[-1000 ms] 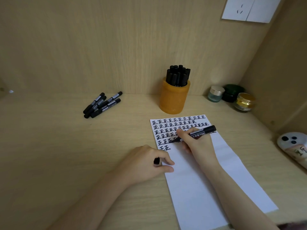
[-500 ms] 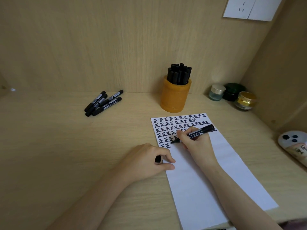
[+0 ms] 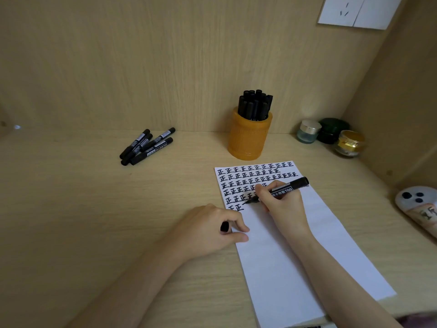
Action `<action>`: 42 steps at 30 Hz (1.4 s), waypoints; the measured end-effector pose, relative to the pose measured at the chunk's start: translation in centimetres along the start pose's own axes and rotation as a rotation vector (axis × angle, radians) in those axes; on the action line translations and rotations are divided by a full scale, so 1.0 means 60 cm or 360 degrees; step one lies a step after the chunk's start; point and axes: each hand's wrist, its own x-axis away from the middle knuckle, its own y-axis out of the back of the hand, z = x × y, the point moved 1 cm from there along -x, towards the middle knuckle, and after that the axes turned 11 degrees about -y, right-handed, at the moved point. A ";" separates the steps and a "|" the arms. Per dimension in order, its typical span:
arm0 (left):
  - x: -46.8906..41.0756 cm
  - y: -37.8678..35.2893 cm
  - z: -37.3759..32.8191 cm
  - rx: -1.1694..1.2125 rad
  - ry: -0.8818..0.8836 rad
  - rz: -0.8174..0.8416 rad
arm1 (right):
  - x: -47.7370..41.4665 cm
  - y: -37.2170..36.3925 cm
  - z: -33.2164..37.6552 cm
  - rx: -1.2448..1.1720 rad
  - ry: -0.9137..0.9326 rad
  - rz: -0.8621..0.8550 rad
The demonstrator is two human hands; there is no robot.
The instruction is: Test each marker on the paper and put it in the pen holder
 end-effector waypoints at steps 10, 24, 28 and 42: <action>0.000 0.000 0.001 0.0003 0.0005 0.0005 | -0.003 0.000 -0.004 0.0082 0.0030 0.0031; -0.001 -0.001 0.001 0.0010 0.0003 0.0012 | 0.001 0.000 0.000 0.0009 0.0018 -0.0010; -0.001 0.000 0.000 0.0012 0.0002 0.0025 | 0.002 -0.001 0.000 -0.0018 0.0020 0.0052; -0.001 0.001 -0.001 -0.0015 0.0005 0.0038 | 0.005 -0.001 0.003 0.0020 0.0039 0.0056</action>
